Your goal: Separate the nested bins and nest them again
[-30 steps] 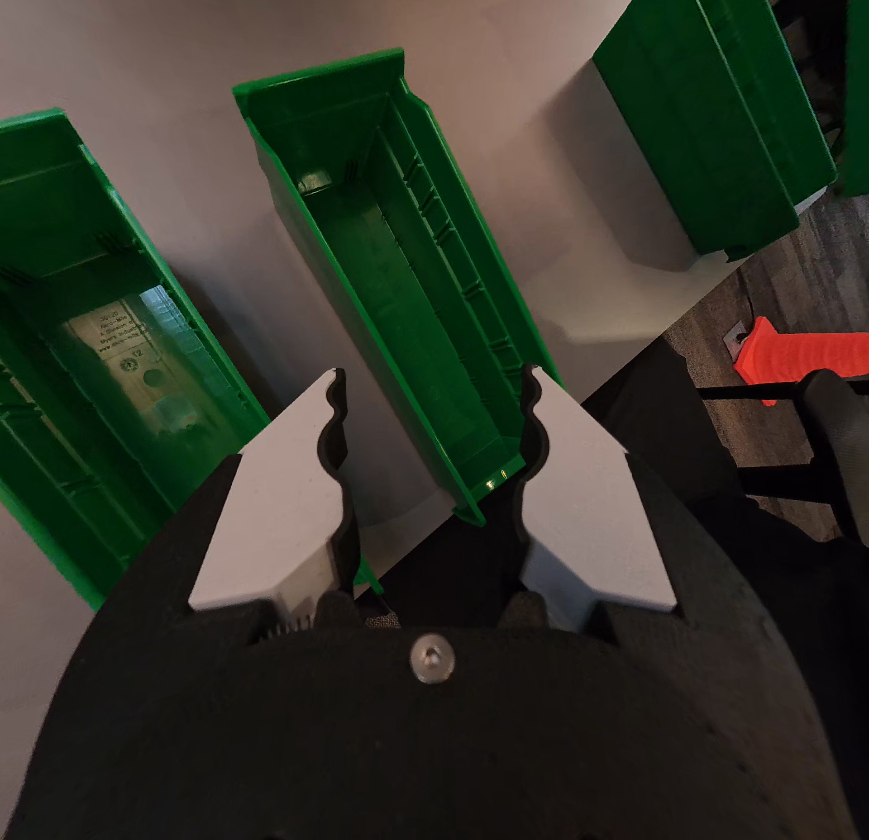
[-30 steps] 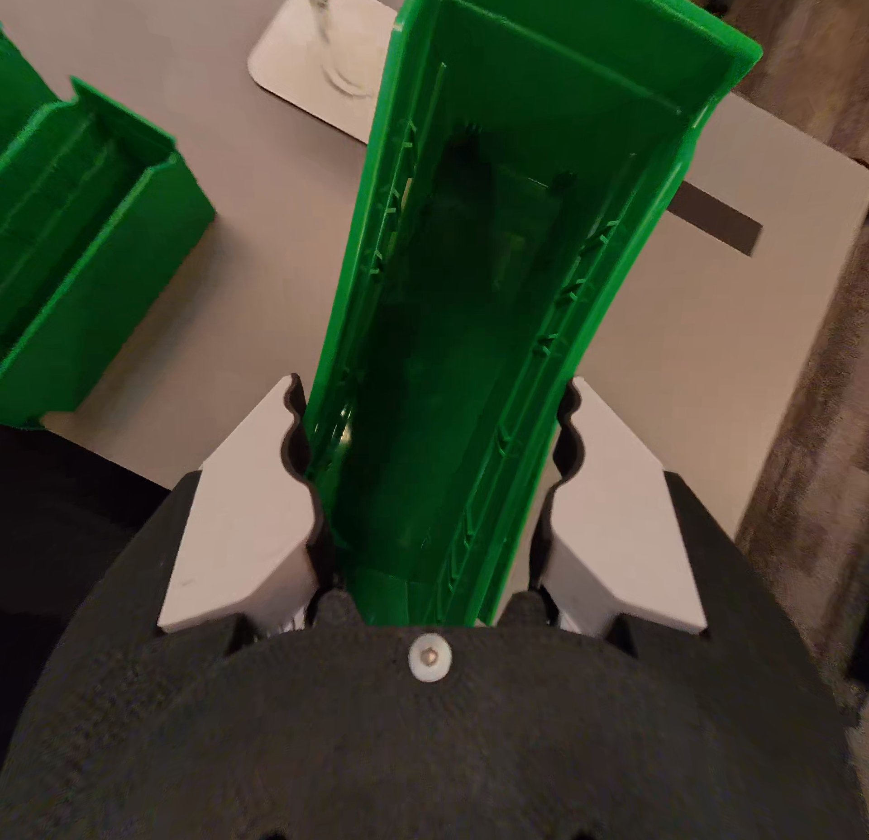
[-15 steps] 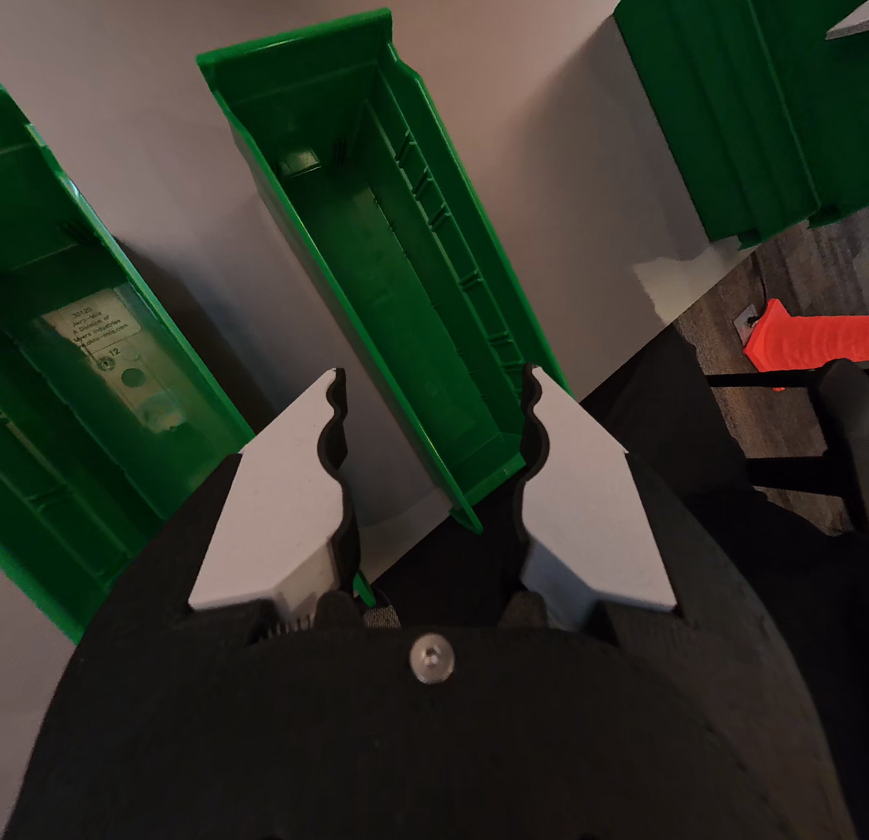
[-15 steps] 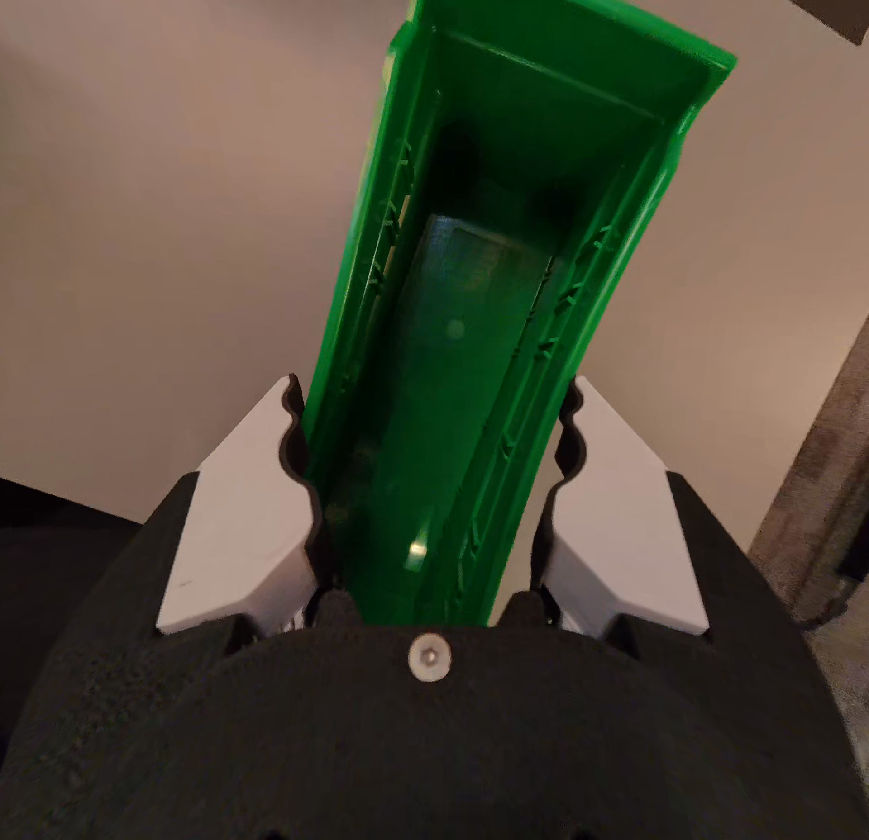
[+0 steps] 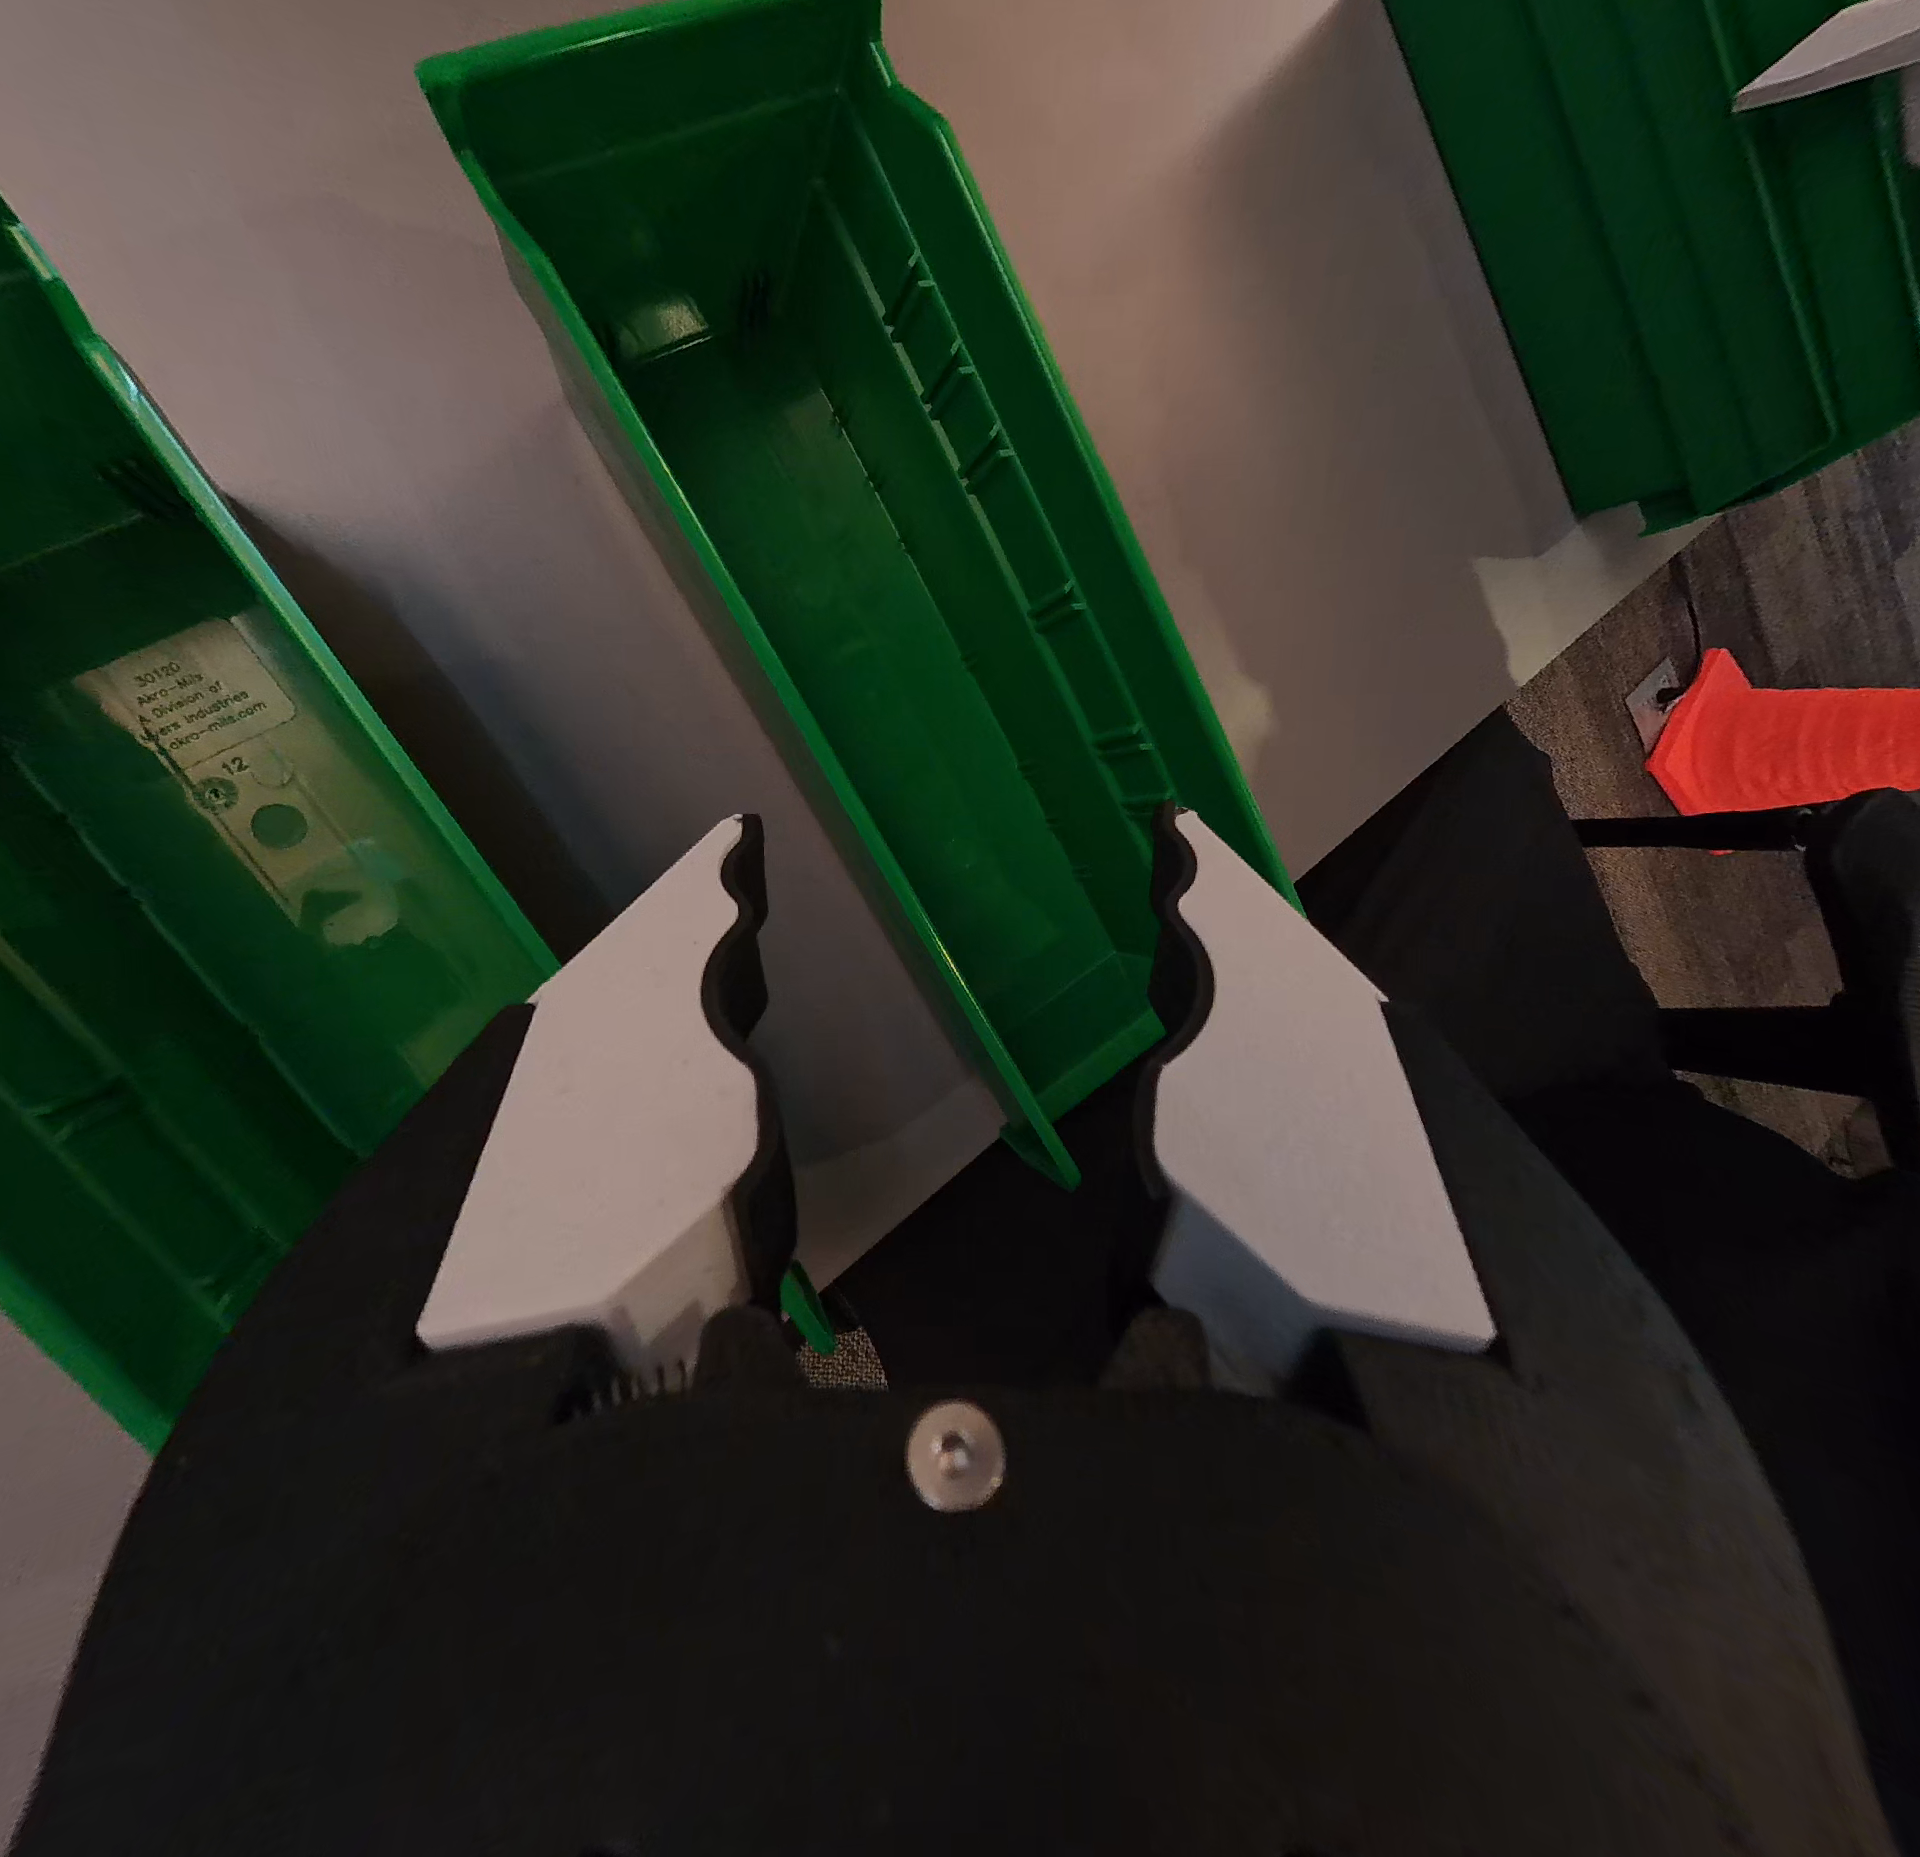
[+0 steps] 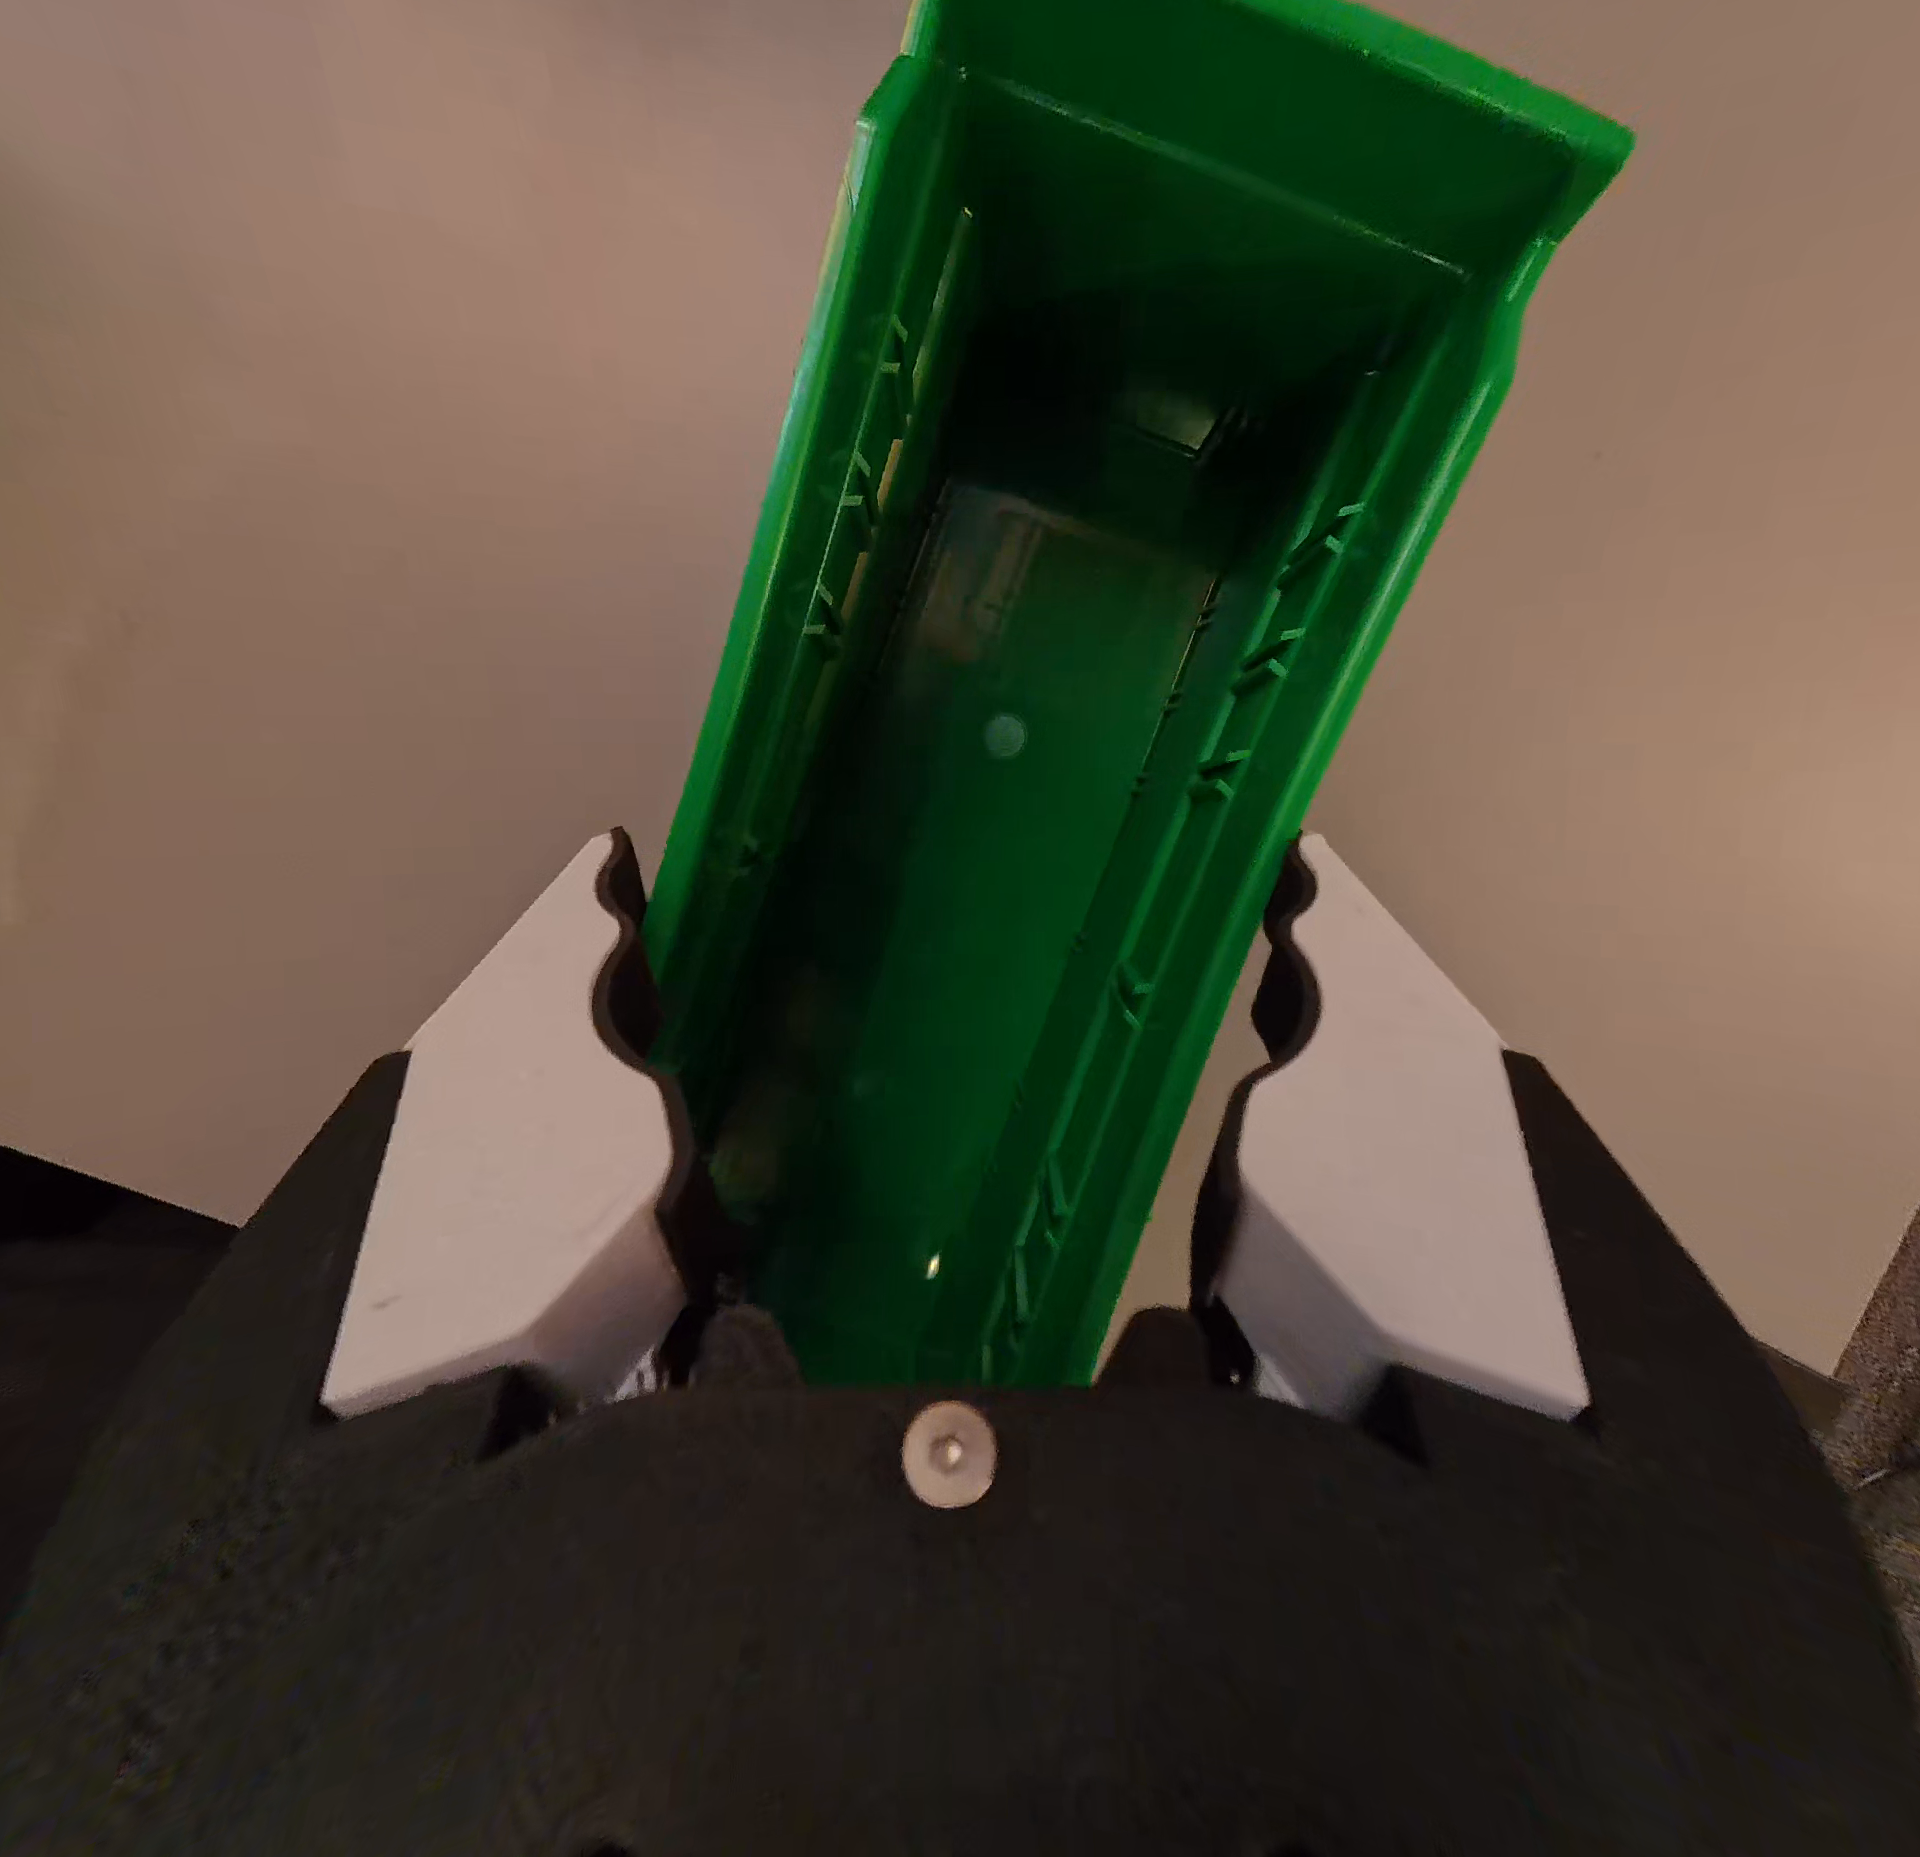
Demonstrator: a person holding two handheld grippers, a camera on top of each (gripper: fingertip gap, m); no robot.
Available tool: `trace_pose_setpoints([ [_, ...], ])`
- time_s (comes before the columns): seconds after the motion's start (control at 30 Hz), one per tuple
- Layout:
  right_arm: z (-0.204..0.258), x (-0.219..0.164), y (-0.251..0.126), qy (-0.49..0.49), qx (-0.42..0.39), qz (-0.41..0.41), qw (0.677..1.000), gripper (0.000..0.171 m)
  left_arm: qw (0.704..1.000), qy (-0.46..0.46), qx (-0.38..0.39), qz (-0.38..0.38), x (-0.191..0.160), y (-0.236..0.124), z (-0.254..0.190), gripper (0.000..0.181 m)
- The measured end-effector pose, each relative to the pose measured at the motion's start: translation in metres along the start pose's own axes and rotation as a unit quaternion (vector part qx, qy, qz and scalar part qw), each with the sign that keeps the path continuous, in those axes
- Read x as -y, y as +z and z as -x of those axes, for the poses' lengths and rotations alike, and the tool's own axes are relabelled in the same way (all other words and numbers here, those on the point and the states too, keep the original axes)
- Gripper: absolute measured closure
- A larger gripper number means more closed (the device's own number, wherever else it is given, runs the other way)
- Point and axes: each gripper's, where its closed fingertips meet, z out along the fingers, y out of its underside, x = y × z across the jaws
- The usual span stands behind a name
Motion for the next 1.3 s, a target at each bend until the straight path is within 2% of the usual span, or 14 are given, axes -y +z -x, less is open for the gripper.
trace_pose_setpoints([
  [0.2,-0.002,0.002,-0.003,-0.004,-0.011,-0.007,1.0,0.038,1.0,0.0,0.001,-0.007,0.001,-0.005,0.0,0.108],
  [0.37,0.015,0.036,-0.053,-0.025,-0.041,-0.075,0.996,0.038,1.0,-0.004,0.002,-0.011,0.002,-0.007,0.003,0.108],
  [0.47,0.087,0.067,-0.082,-0.056,0.026,-0.133,0.989,0.047,1.0,-0.003,0.001,-0.01,0.003,-0.006,0.002,0.108],
  [0.53,0.149,0.079,-0.085,-0.09,0.073,-0.145,0.983,0.05,1.0,-0.001,0.001,-0.008,0.003,-0.005,0.0,0.108],
  [0.63,0.238,0.085,-0.063,-0.135,0.134,-0.132,0.973,0.066,1.0,0.005,0.002,-0.009,0.003,-0.007,-0.003,0.108],
  [0.7,0.291,0.086,-0.04,-0.142,0.181,-0.12,0.966,0.066,1.0,0.007,0.002,-0.014,0.004,-0.011,-0.004,0.108],
  [0.8,0.34,0.081,0.001,-0.152,0.199,-0.086,0.964,0.076,1.0,0.01,0.002,-0.022,0.005,-0.018,-0.004,0.108],
  [0.9,0.356,0.066,0.046,-0.167,0.179,-0.031,0.969,0.087,0.999,0.003,0.002,-0.034,0.006,-0.026,0.002,0.108],
  [0.93,0.36,0.062,0.055,-0.17,0.183,-0.022,0.968,0.101,0.999,0.002,0.001,-0.036,0.005,-0.027,0.003,0.108],
  [0.97,0.364,0.059,0.06,-0.175,0.19,-0.015,0.966,0.109,0.999,0.0,0.001,-0.037,0.005,-0.029,0.005,0.108],
  [1.03,0.366,0.059,0.059,-0.184,0.203,-0.014,0.962,0.132,0.999,-0.005,0.002,-0.04,0.004,-0.031,0.009,0.108],
  [1.1,0.35,0.061,0.059,-0.212,0.167,-0.008,0.963,0.155,0.999,-0.008,0.001,-0.042,0.003,-0.033,0.012,0.108],
  [1.3,0.291,0.053,0.055,-0.313,0.113,0.037,0.942,0.158,0.999,-0.009,0.0,-0.044,0.004,-0.034,0.013,0.108],
])
